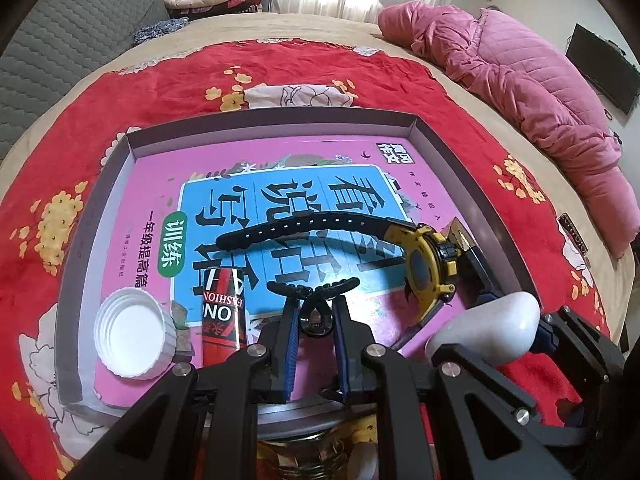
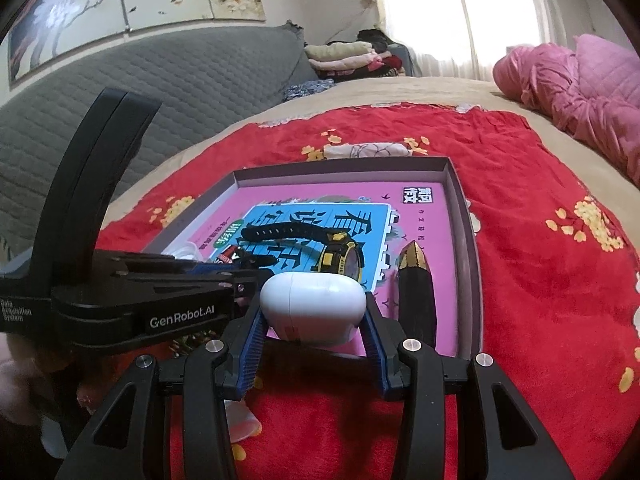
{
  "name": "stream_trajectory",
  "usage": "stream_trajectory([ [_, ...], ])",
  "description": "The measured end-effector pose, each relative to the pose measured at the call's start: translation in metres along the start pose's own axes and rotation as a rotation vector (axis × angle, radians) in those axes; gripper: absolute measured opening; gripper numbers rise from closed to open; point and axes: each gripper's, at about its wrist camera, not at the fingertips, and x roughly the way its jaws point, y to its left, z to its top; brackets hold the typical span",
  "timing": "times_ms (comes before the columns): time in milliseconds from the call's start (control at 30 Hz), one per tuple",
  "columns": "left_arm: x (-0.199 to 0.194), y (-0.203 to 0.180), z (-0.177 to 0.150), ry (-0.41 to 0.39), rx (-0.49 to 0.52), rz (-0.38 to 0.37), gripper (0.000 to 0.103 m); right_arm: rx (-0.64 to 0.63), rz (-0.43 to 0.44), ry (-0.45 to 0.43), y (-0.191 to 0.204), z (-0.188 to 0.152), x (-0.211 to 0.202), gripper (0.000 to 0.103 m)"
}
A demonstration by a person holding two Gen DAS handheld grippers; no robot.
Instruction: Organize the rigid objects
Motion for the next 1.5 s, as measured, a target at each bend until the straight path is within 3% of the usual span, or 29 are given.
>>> stream_trajectory([
  [533, 0.004, 0.001, 0.007, 0.025, 0.018, 0.003, 0.016, 0.001, 0.011, 0.008, 0.0, 0.0, -0.003, 0.047],
  [867, 0.006, -0.007, 0.011, 0.058, 0.07, 0.043, 0.016, 0.043, -0.007, -0.036, -0.008, 0.003, -0.014, 0.052],
  [1500, 0.009, -0.005, 0.016, 0.094, 0.048, 0.036, 0.016, 0.098, -0.019, -0.043, -0.018, 0.003, -0.016, 0.053],
])
